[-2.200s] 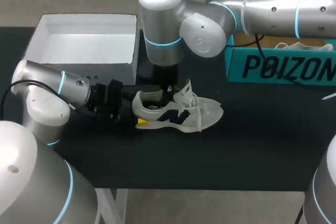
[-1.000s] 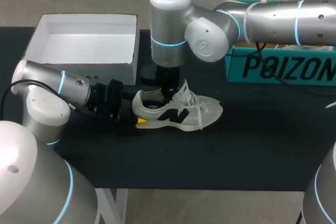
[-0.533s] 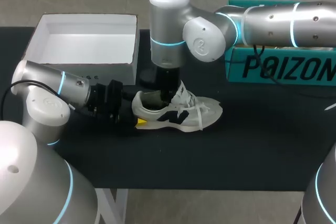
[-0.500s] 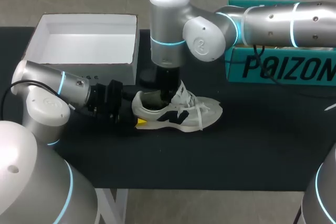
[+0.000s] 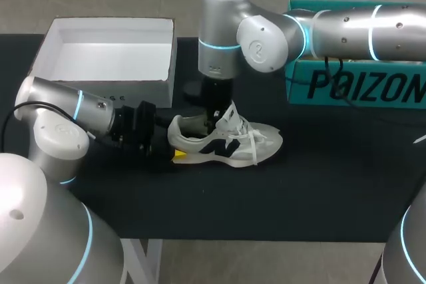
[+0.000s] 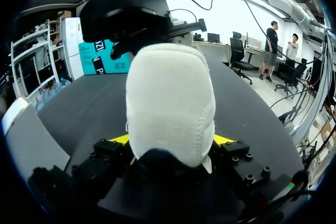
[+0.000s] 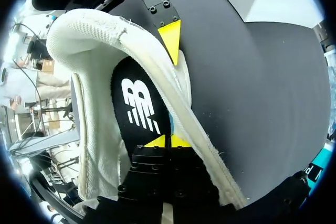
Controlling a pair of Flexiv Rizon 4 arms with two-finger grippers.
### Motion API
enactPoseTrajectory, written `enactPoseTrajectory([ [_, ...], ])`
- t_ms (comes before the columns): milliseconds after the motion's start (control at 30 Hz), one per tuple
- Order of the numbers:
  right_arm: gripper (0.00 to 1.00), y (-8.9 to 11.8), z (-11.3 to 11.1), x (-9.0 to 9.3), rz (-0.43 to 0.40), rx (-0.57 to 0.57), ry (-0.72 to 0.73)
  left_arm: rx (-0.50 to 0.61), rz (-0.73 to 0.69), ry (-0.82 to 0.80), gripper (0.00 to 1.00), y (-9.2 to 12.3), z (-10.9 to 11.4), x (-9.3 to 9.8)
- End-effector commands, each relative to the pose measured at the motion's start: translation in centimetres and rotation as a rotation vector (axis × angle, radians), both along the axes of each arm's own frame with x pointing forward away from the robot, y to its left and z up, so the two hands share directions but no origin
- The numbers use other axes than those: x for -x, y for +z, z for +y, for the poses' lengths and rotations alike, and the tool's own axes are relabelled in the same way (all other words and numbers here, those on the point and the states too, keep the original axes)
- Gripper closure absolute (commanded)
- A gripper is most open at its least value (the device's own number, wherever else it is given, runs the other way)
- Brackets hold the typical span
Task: Take the shoe out of the shoebox, open the shoe tongue, remove and reinsert the insole, then place the shoe into the shoebox
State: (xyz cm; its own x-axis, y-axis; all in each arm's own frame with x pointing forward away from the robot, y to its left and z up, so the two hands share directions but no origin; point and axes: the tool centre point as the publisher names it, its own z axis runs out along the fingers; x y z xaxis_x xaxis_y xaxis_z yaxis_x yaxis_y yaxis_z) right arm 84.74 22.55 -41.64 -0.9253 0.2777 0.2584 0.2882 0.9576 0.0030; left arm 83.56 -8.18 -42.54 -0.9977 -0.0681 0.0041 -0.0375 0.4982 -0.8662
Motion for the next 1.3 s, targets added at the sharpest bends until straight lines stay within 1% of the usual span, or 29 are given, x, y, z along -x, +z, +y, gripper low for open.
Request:
enactPoseTrajectory([
  [33, 1.0, 0.1, -1.5, 0.7, -0.047, -0.046, -0.016, 0.001, -0.001, 0.0, 1.0, 0.1, 0.0, 0.1],
  [267, 1.0, 3.2, -1.9, 0.5, -0.085, -0.131, -0.021, 0.001, -0.001, 0.0, 1.0, 0.1, 0.0, 0.1],
  [400, 1.0, 4.8, -1.8, 0.2, -0.116, -0.141, -0.004, 0.001, -0.001, 0.0, 1.0, 0.1, 0.0, 0.1],
  [533, 1.0, 5.7, -1.7, -0.2, -0.131, -0.157, 0.005, 0.001, -0.001, 0.0, 1.0, 0.1, 0.0, 0.1],
  [633, 1.0, 6.1, -1.8, -0.7, -0.146, -0.156, 0.01, 0.001, -0.001, 0.0, 1.0, 0.1, 0.0, 0.1],
  [733, 1.0, 6.4, -2.5, -1.0, -0.156, -0.156, 0.006, 0.001, -0.001, 0.0, 1.0, 0.1, 0.0, 0.1],
  [967, 1.0, 6.5, -3.6, -1.0, -0.164, -0.15, 0.003, 0.001, -0.001, 0.0, 1.0, 0.1, 0.0, 0.1],
  [1033, 1.0, 6.6, -3.7, -1.0, -0.163, -0.169, -0.01, 0.001, -0.001, 0.0, 1.0, 0.1, 0.0, 0.1],
  [1100, 1.0, 6.8, -3.3, -1.2, -0.166, -0.182, -0.011, 0.001, -0.001, 0.0, 1.0, 0.1, 0.0, 0.1],
  [1300, 1.0, 7.1, -0.9, -1.7, -0.178, -0.231, 0.021, 0.001, -0.001, 0.0, 1.0, 0.1, 0.0, 0.1],
])
